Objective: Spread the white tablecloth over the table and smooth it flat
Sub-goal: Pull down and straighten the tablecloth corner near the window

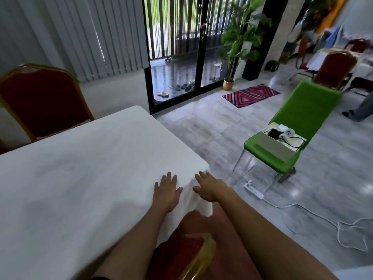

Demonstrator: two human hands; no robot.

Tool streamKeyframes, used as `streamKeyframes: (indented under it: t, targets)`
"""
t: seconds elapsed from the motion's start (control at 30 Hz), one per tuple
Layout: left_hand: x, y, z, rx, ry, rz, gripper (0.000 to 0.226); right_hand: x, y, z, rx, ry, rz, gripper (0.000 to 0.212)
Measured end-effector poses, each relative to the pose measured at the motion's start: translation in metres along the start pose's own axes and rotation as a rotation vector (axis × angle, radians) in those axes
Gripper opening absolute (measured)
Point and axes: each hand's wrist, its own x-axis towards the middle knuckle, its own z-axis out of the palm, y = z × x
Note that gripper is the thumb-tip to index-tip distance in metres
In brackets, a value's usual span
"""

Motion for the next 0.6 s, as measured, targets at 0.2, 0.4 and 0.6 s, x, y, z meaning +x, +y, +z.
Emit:
streamKeyframes:
  t: [0.2, 0.4, 0.6]
  targets:
    - [0.038, 0.021, 0.009, 0.040, -0.019, -0.017, 0.061, 0.032, 0.052, 0.010, 0.086, 0.016, -0.016, 0.056]
    - [0.085, 0.046, 0.003, 0.065, 0.039, -0.055, 0.058, 0.084, 0.117, 0.034, 0.332, 0.185, 0.087, 0.037]
    - [0.130, 0.076, 0.002, 0.019, 0.073, -0.215, 0.058, 0.155, 0.152, 0.041, 0.565, 0.258, -0.054, 0.048]
